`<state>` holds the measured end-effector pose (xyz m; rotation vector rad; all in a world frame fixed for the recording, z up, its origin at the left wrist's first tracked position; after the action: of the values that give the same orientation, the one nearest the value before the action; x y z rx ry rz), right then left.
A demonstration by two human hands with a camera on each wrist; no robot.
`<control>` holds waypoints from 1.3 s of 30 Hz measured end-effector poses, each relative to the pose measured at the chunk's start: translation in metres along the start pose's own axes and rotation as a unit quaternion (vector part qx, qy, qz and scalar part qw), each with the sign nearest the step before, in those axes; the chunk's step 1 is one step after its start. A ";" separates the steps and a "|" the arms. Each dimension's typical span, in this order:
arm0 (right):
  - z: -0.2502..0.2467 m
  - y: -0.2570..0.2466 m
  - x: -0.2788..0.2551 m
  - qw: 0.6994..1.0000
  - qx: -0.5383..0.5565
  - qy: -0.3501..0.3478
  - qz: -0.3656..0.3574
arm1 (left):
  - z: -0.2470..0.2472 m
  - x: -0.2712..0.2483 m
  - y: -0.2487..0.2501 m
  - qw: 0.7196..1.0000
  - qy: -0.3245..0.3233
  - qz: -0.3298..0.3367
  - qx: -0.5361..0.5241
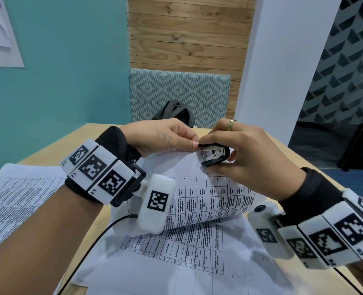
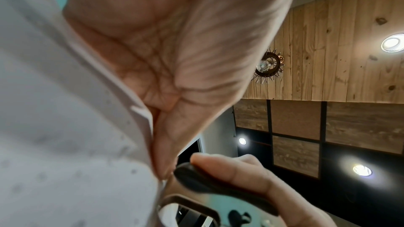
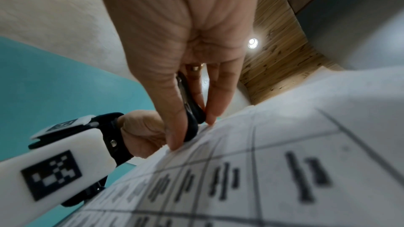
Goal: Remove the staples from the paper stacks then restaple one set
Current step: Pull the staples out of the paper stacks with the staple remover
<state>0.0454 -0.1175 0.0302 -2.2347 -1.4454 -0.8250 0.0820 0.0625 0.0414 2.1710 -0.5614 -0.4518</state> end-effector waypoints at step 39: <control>-0.012 0.012 -0.003 0.952 0.255 0.138 0.099 | 0.006 -0.002 0.001 0.985 0.026 0.073 -0.154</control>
<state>0.0517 -0.1318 0.0378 -1.7573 -1.1223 -0.5855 0.0773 0.0595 0.0392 1.8275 -0.5773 -0.3751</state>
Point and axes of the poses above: each hand's wrist, its own x-axis towards the middle knuckle, its own z-axis out of the palm, y = z × x, the point moved 1 cm from there along x, towards the middle knuckle, and after that the axes turned 11 degrees about -z, right-handed, at the moved point
